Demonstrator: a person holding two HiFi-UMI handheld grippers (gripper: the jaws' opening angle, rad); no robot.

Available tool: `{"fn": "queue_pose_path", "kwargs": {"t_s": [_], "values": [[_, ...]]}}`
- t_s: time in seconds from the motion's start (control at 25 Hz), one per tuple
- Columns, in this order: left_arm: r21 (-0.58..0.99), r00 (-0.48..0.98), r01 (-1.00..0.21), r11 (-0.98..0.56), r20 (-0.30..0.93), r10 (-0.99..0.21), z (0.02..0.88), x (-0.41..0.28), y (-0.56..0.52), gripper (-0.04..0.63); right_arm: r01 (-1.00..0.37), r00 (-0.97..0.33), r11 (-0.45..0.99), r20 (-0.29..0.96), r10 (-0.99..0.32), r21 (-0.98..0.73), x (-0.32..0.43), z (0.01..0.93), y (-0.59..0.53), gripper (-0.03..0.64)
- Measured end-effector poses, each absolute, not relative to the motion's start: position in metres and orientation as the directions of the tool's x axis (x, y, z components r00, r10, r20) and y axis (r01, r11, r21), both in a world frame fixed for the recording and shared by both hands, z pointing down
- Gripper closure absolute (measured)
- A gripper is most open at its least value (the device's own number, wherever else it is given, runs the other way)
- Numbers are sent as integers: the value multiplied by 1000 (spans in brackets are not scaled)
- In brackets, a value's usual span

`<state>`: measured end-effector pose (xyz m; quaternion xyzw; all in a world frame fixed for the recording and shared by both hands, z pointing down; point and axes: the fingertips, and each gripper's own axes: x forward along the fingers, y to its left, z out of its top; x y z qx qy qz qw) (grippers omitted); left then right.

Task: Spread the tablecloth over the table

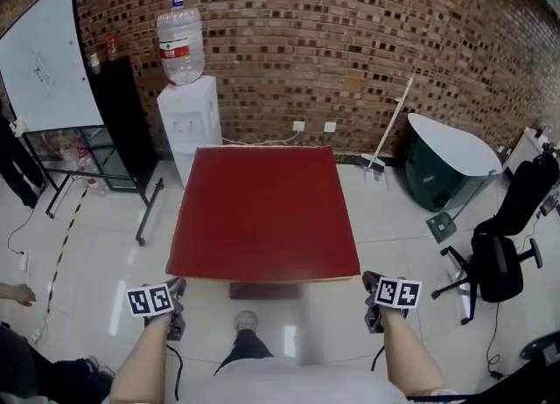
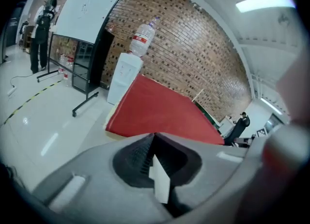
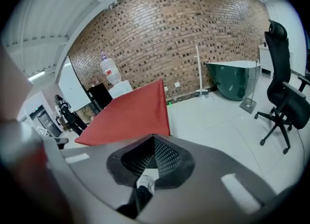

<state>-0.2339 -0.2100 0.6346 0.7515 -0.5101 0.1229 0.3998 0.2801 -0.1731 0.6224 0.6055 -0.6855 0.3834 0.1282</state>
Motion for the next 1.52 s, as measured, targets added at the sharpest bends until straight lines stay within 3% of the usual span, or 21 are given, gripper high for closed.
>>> {"fn": "queue_pose_path", "kwargs": {"t_s": [0.28, 0.64, 1.04, 1.52], "values": [[515, 600, -787, -340, 512, -615, 596, -151, -184, 594, -900, -389, 138, 620, -681, -413, 222, 604, -149, 615], [436, 696, -718, -543, 467, -545, 566, -85, -152, 594, -907, -417, 252, 638, -647, -336, 169, 596, -118, 615], [413, 728, -679, -607, 480, -489, 553, -118, -17, 594, -879, -476, 321, 597, -646, -352, 77, 574, 0, 615], [425, 829, -549, -720, 387, -404, 499, -135, 132, 594, -826, -562, 420, 493, -664, -377, -17, 495, 144, 615]]}}
